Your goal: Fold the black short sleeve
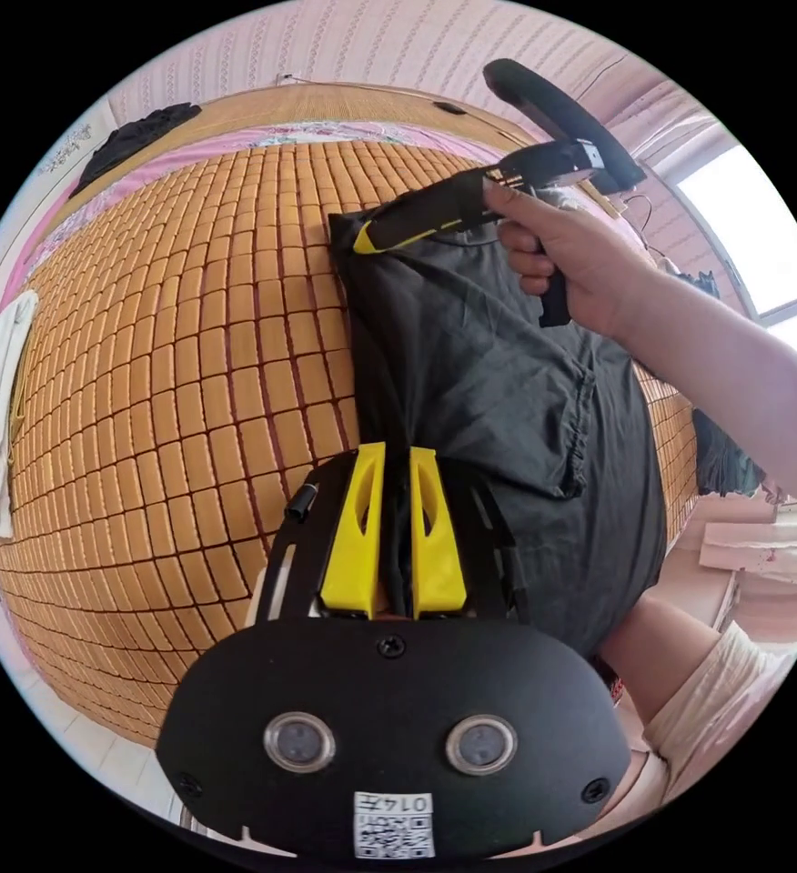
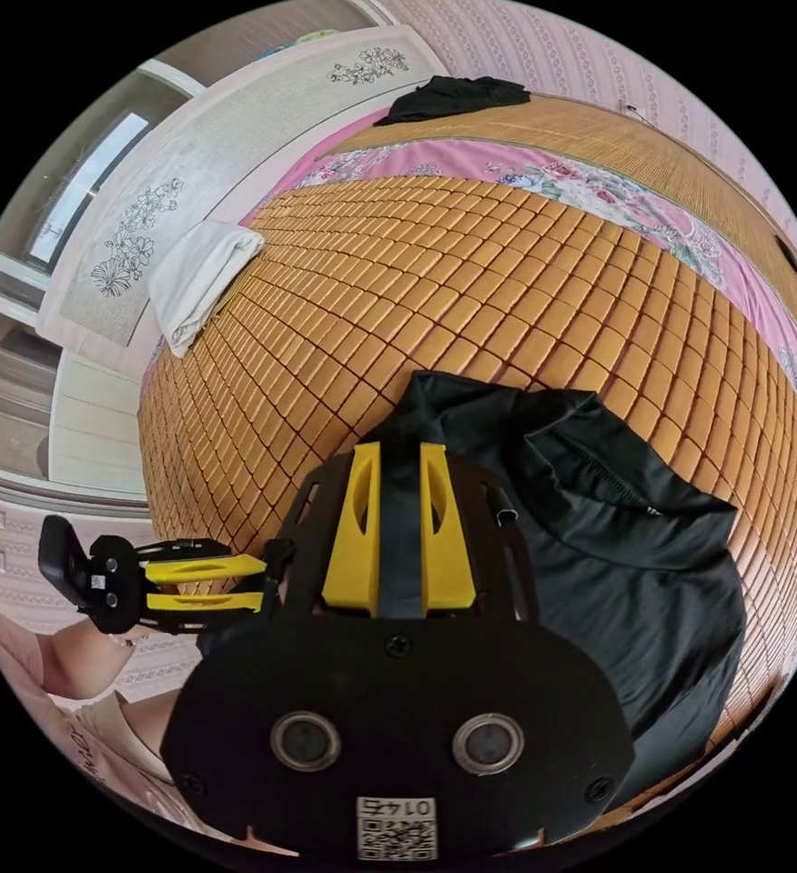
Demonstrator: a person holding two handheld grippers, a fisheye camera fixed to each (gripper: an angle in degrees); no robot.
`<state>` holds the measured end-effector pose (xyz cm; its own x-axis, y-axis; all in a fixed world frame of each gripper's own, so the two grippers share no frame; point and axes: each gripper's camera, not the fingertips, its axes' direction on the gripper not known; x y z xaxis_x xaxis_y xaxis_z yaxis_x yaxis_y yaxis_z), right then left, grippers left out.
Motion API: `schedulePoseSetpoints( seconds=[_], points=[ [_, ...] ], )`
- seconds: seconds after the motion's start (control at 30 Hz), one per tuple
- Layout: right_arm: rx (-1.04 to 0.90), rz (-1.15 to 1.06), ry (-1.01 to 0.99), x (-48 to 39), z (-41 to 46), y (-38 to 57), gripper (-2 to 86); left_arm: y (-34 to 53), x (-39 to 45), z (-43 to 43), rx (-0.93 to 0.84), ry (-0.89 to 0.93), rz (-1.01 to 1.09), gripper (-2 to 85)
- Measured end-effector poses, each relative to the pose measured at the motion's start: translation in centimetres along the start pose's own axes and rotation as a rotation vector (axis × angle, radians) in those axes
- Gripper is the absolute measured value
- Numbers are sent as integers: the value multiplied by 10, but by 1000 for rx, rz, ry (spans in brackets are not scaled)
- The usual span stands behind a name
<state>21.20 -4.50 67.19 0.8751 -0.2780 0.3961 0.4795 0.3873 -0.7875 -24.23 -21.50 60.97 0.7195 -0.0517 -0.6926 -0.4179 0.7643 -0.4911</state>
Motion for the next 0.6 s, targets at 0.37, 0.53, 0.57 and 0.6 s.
schedulePoseSetpoints(
  seconds=[0.37,0.53,0.57,0.6],
  points=[
    [25,-117,89,-20,-21,-7,8,-29,-59,58,81,91,-230,34],
    [102,-105,97,-12,-58,15,50,-41,-57,74,119,76,-223,55],
    [121,-98,100,-10,-66,23,50,-45,-45,81,100,95,-144,52],
    [149,-86,110,-7,-82,43,45,-47,-37,85,82,108,-102,52]
  ],
)
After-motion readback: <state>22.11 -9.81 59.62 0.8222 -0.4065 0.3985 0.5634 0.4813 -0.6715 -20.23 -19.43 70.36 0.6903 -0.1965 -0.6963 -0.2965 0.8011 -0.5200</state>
